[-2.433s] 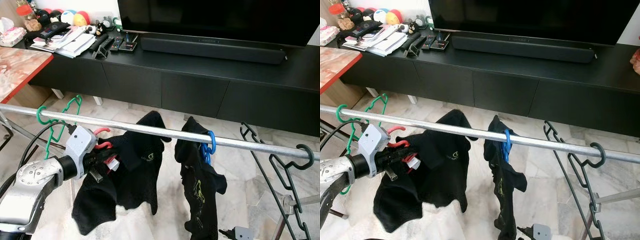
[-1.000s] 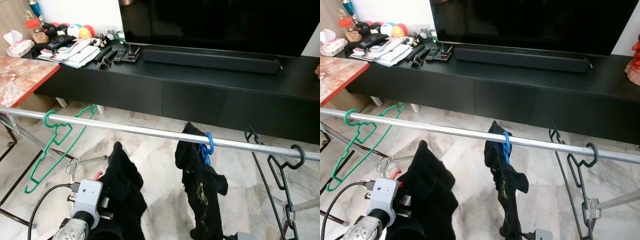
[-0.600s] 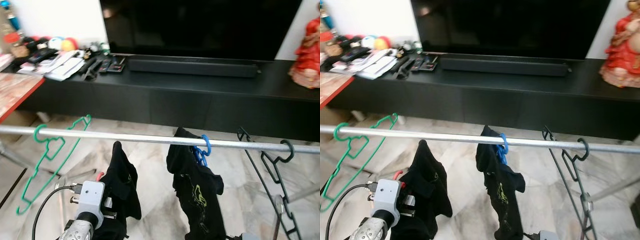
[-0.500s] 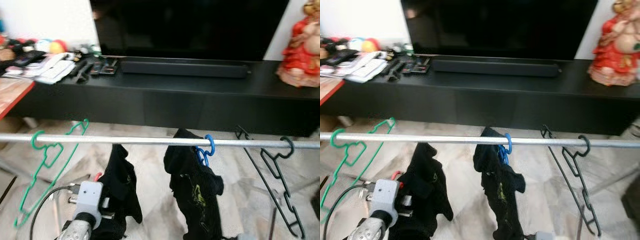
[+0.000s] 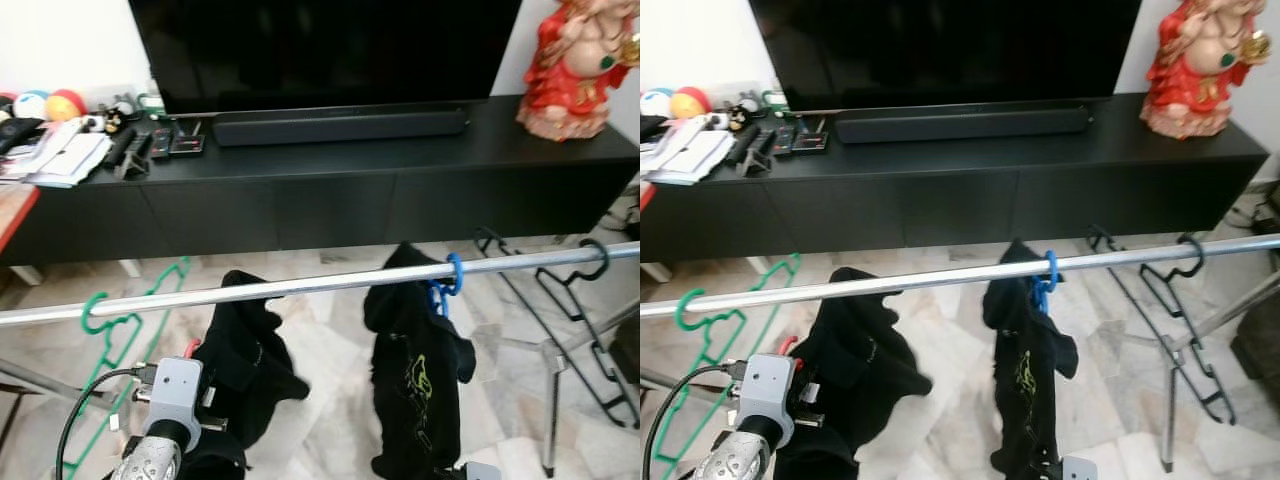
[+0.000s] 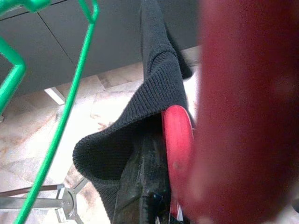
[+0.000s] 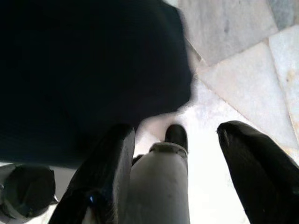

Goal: Hang hanger

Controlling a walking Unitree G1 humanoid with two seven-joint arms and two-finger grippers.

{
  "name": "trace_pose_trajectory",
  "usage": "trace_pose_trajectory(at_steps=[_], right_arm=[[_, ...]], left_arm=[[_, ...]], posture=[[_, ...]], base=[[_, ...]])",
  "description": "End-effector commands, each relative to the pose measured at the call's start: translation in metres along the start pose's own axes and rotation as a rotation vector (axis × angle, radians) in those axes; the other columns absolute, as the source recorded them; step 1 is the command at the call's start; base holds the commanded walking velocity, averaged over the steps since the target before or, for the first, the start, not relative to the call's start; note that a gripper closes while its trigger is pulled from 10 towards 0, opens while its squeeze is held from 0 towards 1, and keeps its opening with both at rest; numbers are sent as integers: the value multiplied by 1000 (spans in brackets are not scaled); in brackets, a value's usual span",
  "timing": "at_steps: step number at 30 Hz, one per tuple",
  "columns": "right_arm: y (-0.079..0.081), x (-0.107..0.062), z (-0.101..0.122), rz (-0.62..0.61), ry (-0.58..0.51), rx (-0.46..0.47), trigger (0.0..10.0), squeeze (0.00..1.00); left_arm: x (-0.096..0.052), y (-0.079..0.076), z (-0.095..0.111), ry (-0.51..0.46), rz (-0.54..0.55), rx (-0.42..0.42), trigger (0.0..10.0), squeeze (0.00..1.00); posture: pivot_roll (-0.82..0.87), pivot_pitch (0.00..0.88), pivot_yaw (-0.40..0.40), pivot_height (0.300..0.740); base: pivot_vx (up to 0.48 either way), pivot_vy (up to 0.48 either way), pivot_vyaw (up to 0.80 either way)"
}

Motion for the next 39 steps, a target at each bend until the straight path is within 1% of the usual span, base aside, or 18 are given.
trace_pose_trajectory(at_steps=[1, 11, 39], right_arm=[[-4, -1, -3, -14, 10, 6, 10000, 0], [-4, -1, -3, -17, 8, 15, 10000, 0], [-5, -1, -1, -23, 2, 15, 10000, 0]], left_arm=[[-1, 1, 7, -34, 6, 8, 10000, 0], [-2, 3, 7, -34, 10, 1, 10000, 0], [-3, 2, 10, -40, 15, -13, 10000, 0]], posture=[[20, 166, 63, 740], [26, 175, 65, 740], [24, 187, 61, 740]], base=[[0, 0, 0], [0, 0, 0], [-280, 0, 0]])
Point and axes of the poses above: a point about 5 cm out from each wrist's last joint towards the gripper, its own x axis pointing out of the wrist towards the gripper, its own z axis along the axis of the wrist's last joint, y = z × x, the point moved 3 cm from there along x, pointing out of the wrist towards the gripper, and after that the axes turned 4 degrees about -x, right-handed, at the moved point
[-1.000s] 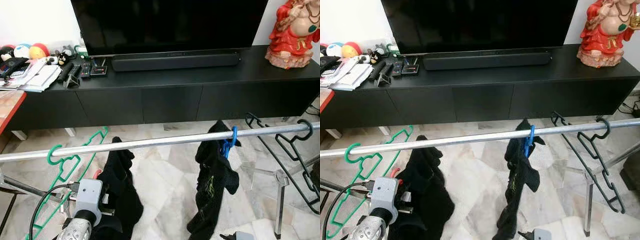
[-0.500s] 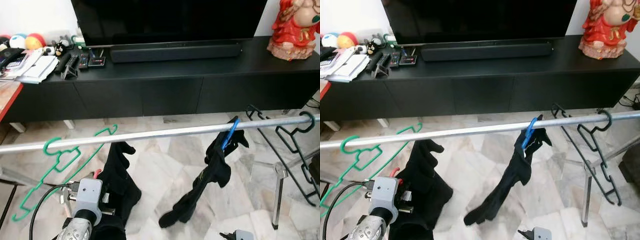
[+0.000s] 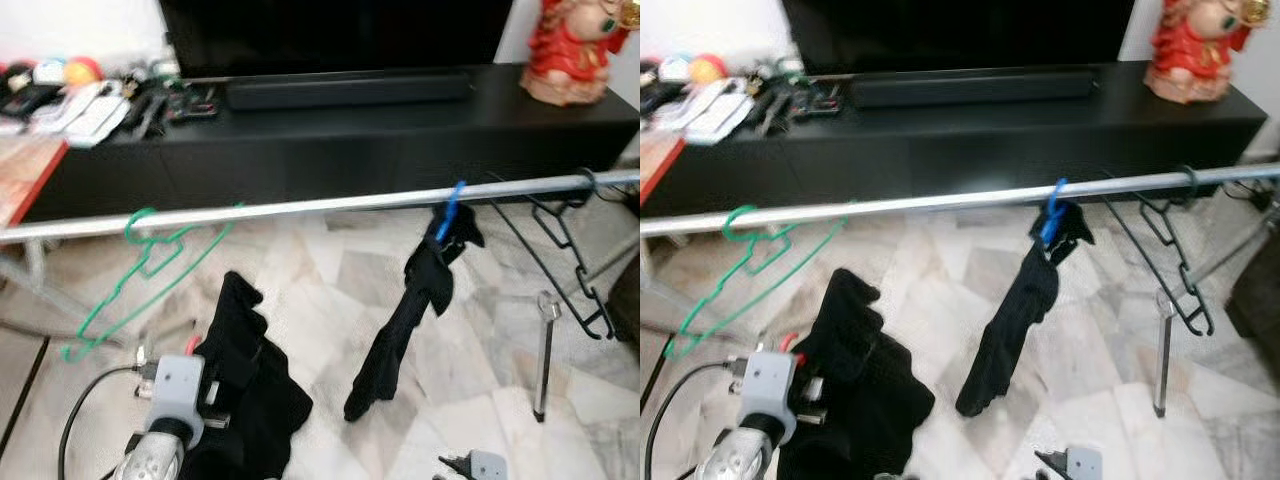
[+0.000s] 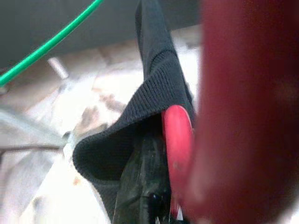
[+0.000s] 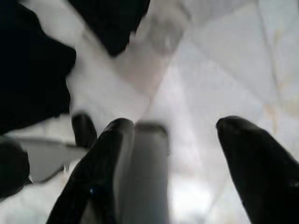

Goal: Hang hanger

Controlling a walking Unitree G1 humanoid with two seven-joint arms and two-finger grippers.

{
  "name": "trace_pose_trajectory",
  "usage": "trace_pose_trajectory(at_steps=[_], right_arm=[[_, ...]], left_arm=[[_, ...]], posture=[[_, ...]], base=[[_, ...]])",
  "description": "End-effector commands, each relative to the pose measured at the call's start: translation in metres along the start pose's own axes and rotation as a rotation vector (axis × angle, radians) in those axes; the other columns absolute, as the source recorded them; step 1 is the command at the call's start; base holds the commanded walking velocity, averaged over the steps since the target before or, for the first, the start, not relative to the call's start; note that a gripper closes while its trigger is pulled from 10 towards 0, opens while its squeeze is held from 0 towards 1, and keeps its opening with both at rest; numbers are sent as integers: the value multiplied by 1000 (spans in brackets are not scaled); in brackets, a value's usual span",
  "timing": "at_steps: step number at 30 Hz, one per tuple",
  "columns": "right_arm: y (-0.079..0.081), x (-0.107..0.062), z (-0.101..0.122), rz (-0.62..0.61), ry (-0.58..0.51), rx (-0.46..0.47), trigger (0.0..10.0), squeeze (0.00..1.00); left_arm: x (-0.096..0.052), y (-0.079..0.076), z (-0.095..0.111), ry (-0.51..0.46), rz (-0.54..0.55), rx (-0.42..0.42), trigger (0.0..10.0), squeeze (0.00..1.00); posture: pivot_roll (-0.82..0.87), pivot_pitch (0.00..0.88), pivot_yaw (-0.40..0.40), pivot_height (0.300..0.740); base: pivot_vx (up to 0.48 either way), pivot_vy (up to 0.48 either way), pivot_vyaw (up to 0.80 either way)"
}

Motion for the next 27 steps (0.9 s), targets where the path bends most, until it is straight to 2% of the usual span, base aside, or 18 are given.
trace_pose_trajectory(at_steps=[1, 24, 27], right_arm=[[-3, -2, -10, -9, 33, 7, 10000, 0], [-3, -3, -12, -3, 39, 3, 10000, 0], [-3, -3, -12, 0, 41, 3, 10000, 0]], left_arm=[[-2, 2, 3, -15, 10, -4, 10000, 0], [-3, 7, 6, -20, 22, -3, 10000, 0], [-4, 6, 5, -18, 20, -3, 10000, 0]], posture=[[25, 188, 61, 740], [29, 203, 60, 740], [29, 202, 61, 740]], base=[[-296, 0, 0], [-306, 0, 0], [-84, 0, 0]])
Point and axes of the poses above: a point about 5 cm out from each wrist's last joint towards the gripper, its own x axis pointing out of the wrist towards the gripper, its own z axis along the axis of the wrist's last joint, y = z × x, the point moved 3 cm from there along x, pointing out of the wrist towards the gripper, and after that the axes turned 4 degrees about -x, right-handed, at the moved point
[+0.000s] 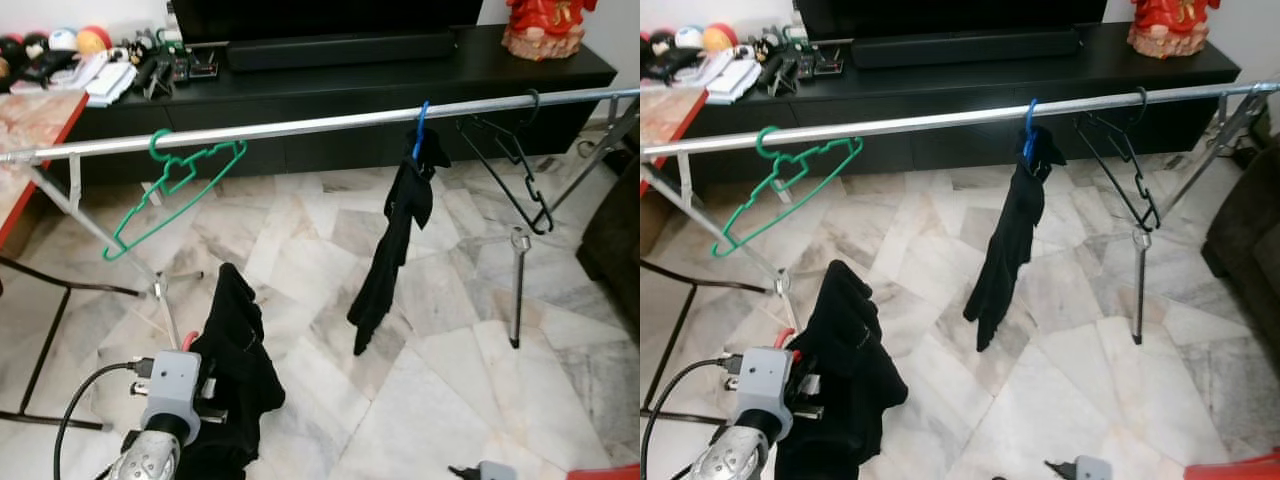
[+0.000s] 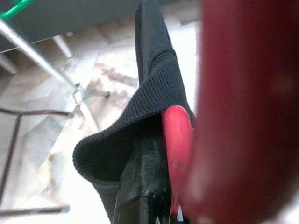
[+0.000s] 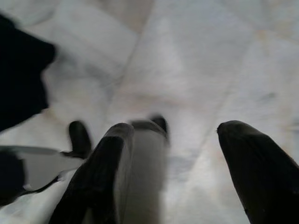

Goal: Hang hanger

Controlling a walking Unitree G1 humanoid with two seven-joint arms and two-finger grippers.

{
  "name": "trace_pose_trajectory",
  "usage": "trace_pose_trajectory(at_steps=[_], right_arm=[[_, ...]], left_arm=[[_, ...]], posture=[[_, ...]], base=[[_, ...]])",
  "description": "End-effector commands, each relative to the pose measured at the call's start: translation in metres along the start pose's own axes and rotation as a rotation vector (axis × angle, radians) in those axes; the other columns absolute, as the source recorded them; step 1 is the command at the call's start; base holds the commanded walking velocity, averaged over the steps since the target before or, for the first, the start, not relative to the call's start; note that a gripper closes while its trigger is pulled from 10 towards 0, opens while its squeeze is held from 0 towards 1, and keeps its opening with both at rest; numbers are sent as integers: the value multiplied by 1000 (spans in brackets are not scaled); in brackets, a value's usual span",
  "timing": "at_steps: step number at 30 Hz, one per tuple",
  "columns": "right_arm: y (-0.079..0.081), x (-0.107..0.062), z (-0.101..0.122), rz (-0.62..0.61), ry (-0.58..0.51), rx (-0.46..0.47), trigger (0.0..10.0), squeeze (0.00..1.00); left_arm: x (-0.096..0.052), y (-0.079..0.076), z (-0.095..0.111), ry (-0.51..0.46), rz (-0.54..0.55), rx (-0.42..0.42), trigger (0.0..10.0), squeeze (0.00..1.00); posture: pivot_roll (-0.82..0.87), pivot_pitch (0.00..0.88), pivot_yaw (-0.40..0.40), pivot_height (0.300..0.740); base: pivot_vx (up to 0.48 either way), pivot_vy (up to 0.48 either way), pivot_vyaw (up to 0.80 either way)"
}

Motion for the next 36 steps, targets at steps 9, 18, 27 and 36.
trace_pose_trajectory(at_steps=[9, 18, 27, 36], right_arm=[[-6, -3, -11, -13, 35, 3, 10000, 0], [-6, -3, -11, -12, 35, 2, 10000, 0], [-7, -3, -10, -12, 34, 0, 10000, 0], [-7, -3, -10, -12, 33, 1, 10000, 0]], left_arm=[[-1, 2, 5, -12, 15, -19, 10000, 0], [-1, 1, 5, -8, 15, -23, 10000, 0], [0, 0, 10, -33, 16, -27, 10000, 0], [1, -1, 15, -52, 6, -37, 10000, 0]], posture=[[31, 200, 62, 740], [31, 195, 61, 740], [29, 196, 56, 740], [29, 199, 57, 740]], base=[[0, 0, 0], [0, 273, 0], [0, 320, 0], [0, 332, 0]])
Point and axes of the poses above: a point about 5 cm out from each wrist's last joint towards the gripper, its own x axis pointing out of the wrist towards the gripper, its own z axis along the axis of the wrist's last joint, y = z × x, the point moved 3 cm from there along x, pointing out of the wrist towards the gripper, and after that the axes turned 4 degrees about -x, right-handed, at the moved point
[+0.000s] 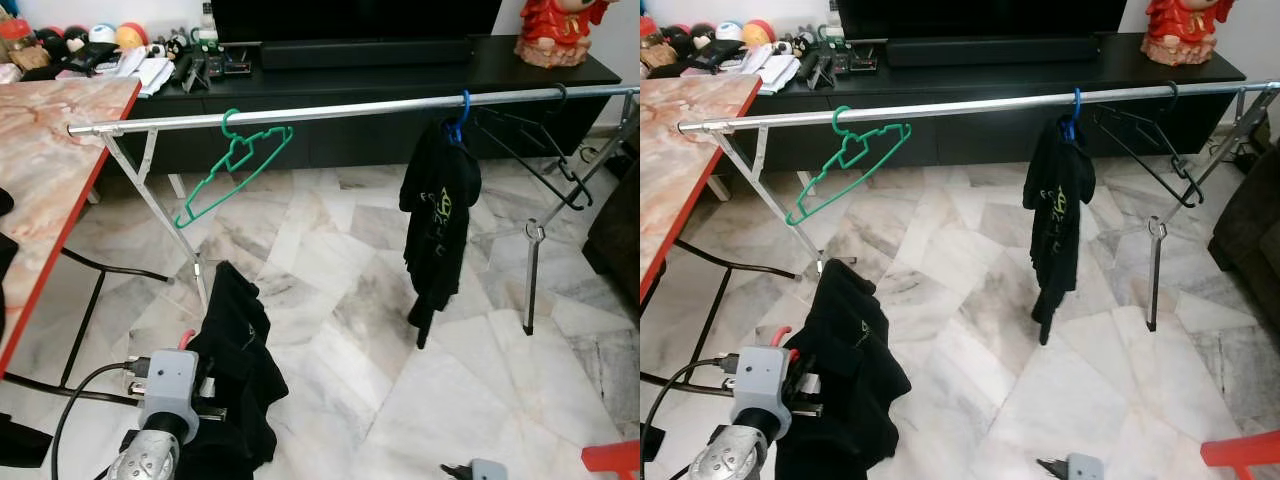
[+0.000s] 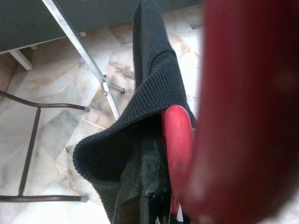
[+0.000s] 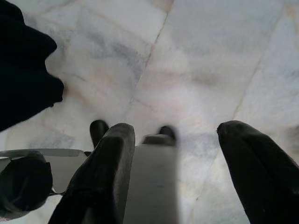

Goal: Hang hanger

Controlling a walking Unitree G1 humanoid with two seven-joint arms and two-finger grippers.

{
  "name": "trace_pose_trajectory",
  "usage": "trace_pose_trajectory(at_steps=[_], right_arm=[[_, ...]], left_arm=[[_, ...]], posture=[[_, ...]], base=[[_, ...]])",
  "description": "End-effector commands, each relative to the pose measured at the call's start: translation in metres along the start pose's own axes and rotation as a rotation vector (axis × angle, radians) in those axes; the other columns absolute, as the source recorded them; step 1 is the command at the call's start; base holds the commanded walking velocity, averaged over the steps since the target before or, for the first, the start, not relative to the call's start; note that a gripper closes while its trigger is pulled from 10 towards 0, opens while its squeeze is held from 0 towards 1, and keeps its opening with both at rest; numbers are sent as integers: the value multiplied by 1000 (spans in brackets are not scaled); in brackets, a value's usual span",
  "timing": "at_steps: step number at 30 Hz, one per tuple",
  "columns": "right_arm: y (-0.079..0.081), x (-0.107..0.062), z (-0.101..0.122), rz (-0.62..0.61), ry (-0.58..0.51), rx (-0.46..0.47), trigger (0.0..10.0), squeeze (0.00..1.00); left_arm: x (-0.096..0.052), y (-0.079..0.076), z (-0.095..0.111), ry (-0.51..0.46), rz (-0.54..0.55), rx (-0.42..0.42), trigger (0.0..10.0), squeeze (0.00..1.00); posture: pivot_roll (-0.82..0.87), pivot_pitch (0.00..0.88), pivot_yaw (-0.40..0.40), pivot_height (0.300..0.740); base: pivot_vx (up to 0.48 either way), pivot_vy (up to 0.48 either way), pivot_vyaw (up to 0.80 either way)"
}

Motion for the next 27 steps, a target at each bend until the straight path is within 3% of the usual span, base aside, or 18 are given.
trace_pose_trajectory(at_steps=[1, 5, 27], right_arm=[[-6, -3, -10, -17, 33, 4, 10000, 0], [-6, -3, -10, -17, 34, 3, 10000, 0], [-6, -3, -10, -22, 31, 11, 10000, 0]], left_arm=[[-1, 0, 7, -29, -2, -13, 10000, 0], [-1, 0, 7, -31, -2, -13, 10000, 0], [-2, -7, 10, -47, -45, -7, 10000, 0]], posture=[[31, 199, 57, 740], [32, 199, 57, 740], [33, 202, 58, 740]], base=[[0, 334, 0], [0, 314, 0], [0, 0, 0]])
Point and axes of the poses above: a point about 5 cm out from each wrist's last joint towards the gripper, its own x axis pointing out of the wrist towards the gripper, its own z axis along the axis of the wrist's last joint, y = z × x, the point moved 3 cm from there along x, pointing out of the wrist towards the gripper, and after that the axes turned 4 degrees about -x, right-handed, at the moved point
